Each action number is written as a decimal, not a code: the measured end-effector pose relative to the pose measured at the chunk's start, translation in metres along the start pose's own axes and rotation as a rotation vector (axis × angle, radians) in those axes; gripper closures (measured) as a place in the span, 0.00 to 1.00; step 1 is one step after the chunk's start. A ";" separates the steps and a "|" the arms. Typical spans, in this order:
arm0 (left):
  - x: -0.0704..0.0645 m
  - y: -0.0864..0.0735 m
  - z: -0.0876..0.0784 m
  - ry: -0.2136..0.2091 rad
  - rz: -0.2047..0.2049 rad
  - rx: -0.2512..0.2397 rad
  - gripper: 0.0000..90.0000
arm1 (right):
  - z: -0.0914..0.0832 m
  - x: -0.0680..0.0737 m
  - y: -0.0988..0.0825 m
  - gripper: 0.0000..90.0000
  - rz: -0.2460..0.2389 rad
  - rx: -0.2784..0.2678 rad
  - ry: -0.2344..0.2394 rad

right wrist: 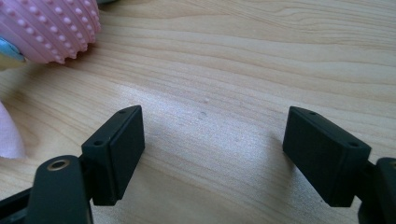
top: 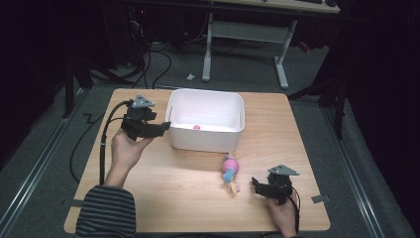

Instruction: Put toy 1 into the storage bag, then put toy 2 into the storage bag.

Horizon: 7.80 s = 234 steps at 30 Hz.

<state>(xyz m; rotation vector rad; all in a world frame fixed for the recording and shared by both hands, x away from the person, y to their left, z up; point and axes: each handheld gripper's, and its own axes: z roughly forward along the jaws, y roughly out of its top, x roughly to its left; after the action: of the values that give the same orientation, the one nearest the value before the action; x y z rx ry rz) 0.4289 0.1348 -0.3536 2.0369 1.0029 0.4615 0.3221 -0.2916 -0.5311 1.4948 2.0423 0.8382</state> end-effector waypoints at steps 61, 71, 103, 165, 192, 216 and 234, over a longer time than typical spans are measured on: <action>-0.006 -0.080 -0.014 -0.002 -0.075 0.031 0.42 | 0.000 0.000 0.000 0.23 0.002 -0.001 -0.001; -0.007 -0.094 -0.008 -0.009 -0.098 0.045 0.42 | 0.000 0.000 0.000 0.23 0.002 -0.001 -0.001; -0.020 -0.138 0.026 -0.015 -0.120 0.136 0.43 | 0.000 0.000 0.000 0.23 0.002 -0.001 -0.001; -0.043 -0.175 0.073 0.086 -0.055 0.071 0.34 | -0.028 0.004 0.013 0.37 -0.057 -0.003 0.189; -0.043 -0.175 0.073 0.085 -0.053 0.071 0.33 | -0.024 0.046 0.075 0.31 -0.211 0.093 0.275; -0.043 -0.175 0.073 0.082 -0.052 0.072 0.33 | 0.022 0.068 0.101 0.27 -0.234 0.228 0.237; -0.043 -0.175 0.073 0.078 -0.051 0.073 0.32 | 0.044 0.072 0.099 0.32 -0.251 0.314 0.220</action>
<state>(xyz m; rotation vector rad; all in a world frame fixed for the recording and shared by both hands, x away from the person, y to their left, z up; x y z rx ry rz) 0.3608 0.1280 -0.5354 2.0663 1.1312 0.4873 0.3971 -0.1926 -0.4935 1.3035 2.5580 0.6257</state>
